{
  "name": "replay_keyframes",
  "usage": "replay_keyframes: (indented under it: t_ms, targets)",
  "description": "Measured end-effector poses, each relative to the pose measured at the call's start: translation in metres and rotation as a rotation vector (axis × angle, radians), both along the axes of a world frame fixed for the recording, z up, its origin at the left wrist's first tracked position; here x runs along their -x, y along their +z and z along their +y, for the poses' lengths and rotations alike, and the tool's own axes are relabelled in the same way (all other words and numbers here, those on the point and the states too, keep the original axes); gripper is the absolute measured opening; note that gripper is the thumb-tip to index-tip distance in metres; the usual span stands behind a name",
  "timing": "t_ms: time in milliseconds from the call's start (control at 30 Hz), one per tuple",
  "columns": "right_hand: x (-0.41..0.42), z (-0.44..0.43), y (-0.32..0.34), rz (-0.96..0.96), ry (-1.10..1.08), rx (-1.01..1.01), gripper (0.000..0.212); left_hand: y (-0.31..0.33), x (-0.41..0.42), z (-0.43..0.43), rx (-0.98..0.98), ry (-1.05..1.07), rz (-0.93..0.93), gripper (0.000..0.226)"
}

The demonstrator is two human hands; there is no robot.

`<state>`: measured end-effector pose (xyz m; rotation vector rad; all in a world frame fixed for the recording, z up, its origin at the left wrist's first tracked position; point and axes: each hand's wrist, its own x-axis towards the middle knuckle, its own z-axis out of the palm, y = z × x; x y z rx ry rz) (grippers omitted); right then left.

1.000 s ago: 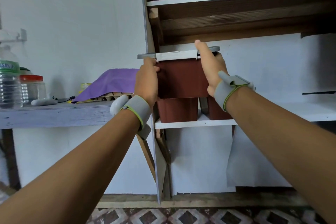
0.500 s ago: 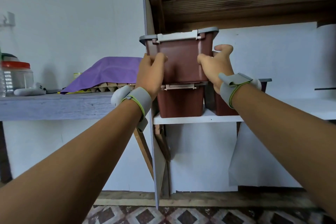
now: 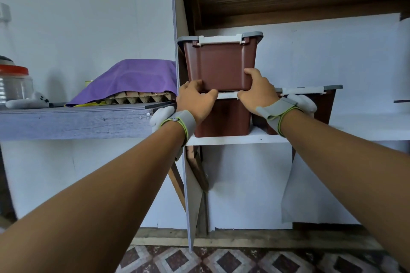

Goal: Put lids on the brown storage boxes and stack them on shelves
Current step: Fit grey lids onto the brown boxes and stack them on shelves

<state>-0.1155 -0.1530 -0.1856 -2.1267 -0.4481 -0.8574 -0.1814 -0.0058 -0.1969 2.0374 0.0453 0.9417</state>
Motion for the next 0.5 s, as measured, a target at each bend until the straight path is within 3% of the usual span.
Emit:
replay_keyframes:
  t_ms: [133, 500]
  targets:
    - [-0.01, 0.003, -0.003, 0.04, -0.009, 0.062, 0.075, -0.006, -0.019, 0.004, -0.177, 0.135, 0.058, 0.064]
    - [-0.036, 0.009, -0.018, -0.029, -0.036, 0.114, 0.075, -0.013, -0.051, 0.017, -0.288, 0.248, 0.072, 0.07]
